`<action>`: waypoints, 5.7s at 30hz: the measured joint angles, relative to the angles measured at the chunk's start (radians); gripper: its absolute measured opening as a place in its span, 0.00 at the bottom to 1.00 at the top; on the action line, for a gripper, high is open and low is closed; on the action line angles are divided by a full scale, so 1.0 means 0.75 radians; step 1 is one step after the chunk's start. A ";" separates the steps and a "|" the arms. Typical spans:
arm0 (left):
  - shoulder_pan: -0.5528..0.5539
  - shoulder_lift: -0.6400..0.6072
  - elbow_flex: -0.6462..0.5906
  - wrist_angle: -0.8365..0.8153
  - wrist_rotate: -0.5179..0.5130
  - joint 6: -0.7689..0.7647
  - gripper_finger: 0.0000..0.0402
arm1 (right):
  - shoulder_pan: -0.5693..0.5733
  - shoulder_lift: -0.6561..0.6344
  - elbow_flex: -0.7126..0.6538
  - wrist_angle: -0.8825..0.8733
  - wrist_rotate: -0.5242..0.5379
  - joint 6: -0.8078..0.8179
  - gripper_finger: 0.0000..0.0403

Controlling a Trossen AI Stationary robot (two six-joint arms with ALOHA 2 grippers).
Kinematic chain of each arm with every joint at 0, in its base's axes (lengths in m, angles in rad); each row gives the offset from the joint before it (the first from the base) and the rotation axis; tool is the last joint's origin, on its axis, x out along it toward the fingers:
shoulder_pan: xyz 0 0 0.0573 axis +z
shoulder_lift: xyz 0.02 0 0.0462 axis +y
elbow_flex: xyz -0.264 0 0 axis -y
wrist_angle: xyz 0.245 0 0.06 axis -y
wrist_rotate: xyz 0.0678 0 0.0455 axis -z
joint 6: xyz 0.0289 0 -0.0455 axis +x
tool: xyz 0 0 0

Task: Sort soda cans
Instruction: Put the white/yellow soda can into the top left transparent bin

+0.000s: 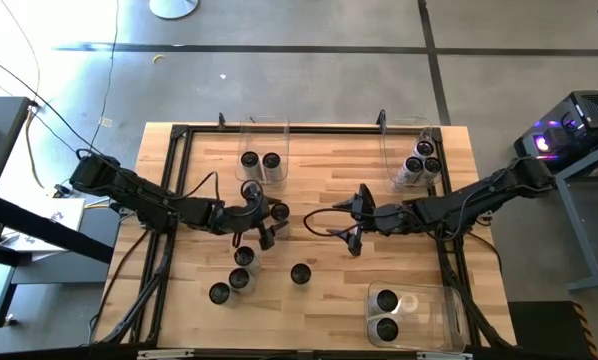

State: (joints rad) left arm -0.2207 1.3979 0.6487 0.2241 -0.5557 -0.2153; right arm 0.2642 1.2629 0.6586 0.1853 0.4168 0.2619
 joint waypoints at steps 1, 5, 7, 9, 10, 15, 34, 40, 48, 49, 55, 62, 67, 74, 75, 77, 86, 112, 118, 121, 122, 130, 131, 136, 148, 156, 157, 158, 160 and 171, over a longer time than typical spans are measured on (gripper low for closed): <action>0.000 0.000 0.000 0.000 0.011 0.000 0.77 | 0.000 0.000 0.000 0.000 0.000 0.000 0.85; 0.000 0.000 0.000 0.005 0.047 0.005 0.70 | 0.000 0.000 0.000 0.000 0.000 0.000 0.85; 0.000 0.000 0.000 0.010 0.058 0.026 0.66 | 0.000 0.000 0.000 0.000 0.000 0.000 0.85; -0.007 0.000 0.000 0.012 0.062 0.059 0.65 | 0.000 0.000 0.000 0.000 0.001 0.000 0.85; -0.008 0.000 0.001 0.011 0.061 0.072 0.64 | 0.000 0.000 0.000 0.000 0.001 0.000 0.85; -0.012 -0.024 0.057 -0.027 0.066 0.158 0.63 | 0.001 0.000 0.000 0.000 0.001 0.000 0.85; 0.747 -0.612 0.392 -0.477 0.551 0.886 0.62 | -0.003 0.000 0.001 -0.001 0.002 -0.021 0.85; 1.223 -0.500 0.390 -0.527 0.810 0.935 0.62 | -0.003 0.000 0.001 0.000 0.025 -0.017 0.85; 1.599 -0.263 0.385 -0.524 1.363 0.869 0.62 | -0.004 0.000 0.001 0.000 0.039 -0.018 0.85; 1.613 -0.234 0.376 -0.519 1.420 0.878 0.62 | -0.003 0.000 0.001 0.000 0.051 -0.021 0.85; 1.626 -0.098 0.352 -0.528 1.473 0.946 0.62 | -0.004 0.000 0.001 0.000 0.062 -0.011 0.85; 1.621 -0.026 0.351 -0.567 1.616 0.980 0.65 | -0.004 0.000 0.001 -0.002 0.070 -0.001 0.85; 1.595 -0.026 0.350 -0.645 1.627 1.000 0.66 | -0.004 0.000 0.001 -0.001 0.073 0.000 0.85; 1.554 -0.023 0.351 -0.699 1.548 1.023 0.66 | -0.004 0.000 0.001 -0.002 0.074 0.004 0.85; 1.548 -0.018 0.351 -0.701 1.532 1.027 0.66 | -0.004 0.000 0.001 -0.002 0.074 0.004 0.85; 1.546 -0.007 0.351 -0.713 1.522 1.030 0.67 | -0.004 0.000 0.001 -0.002 0.074 0.004 0.85; 1.520 0.066 0.357 -0.703 1.409 1.011 0.68 | -0.004 0.000 0.001 -0.001 0.075 0.004 0.85; 1.515 -0.001 0.351 -0.760 1.393 0.916 0.73 | -0.004 0.000 0.001 -0.003 0.074 0.005 0.85; 1.512 -0.037 0.352 -0.760 1.377 0.882 0.73 | -0.004 0.000 0.001 -0.009 0.074 0.005 0.85; 1.512 -0.037 0.352 -0.768 1.360 0.884 0.73 | -0.003 0.000 0.001 -0.011 0.074 0.005 0.85; 1.511 -0.036 0.352 -0.769 1.361 0.891 0.73 | -0.004 0.000 0.001 -0.011 0.074 0.005 0.85; 1.483 -0.030 0.352 -0.764 1.350 0.919 0.67 | -0.003 0.000 0.001 -0.010 0.074 0.004 0.85; 1.479 -0.030 0.352 -0.761 1.350 0.922 0.65 | -0.003 0.000 0.001 -0.011 0.074 0.004 0.85; 1.470 -0.030 0.352 -0.767 1.350 0.922 0.59 | -0.003 0.000 0.001 -0.011 0.074 0.004 0.85; 1.446 -0.068 0.352 -0.873 1.362 0.947 0.62 | -0.003 0.000 0.001 -0.024 0.066 0.004 0.85; 1.447 -0.063 0.354 -0.876 1.373 0.876 0.75 | -0.003 0.000 0.001 -0.023 0.066 0.004 0.85; 1.451 -0.063 0.354 -0.869 1.373 0.869 0.76 | -0.003 0.000 0.001 -0.022 0.065 0.001 0.85; 1.454 -0.063 0.354 -0.868 1.372 0.869 0.77 | -0.003 0.000 0.001 -0.023 0.064 0.000 0.85; 1.456 -0.062 0.364 -0.873 1.371 0.869 0.79 | -0.002 0.000 0.001 -0.022 0.062 0.000 0.85; 1.452 -0.189 0.431 -0.863 1.392 0.883 0.81 | -0.048 0.000 0.001 -0.004 -0.129 -0.015 0.85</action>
State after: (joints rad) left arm 0.8684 1.2559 0.9718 -0.4229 0.4885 0.4470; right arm 0.2279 1.2629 0.6590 0.1821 0.3198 0.2507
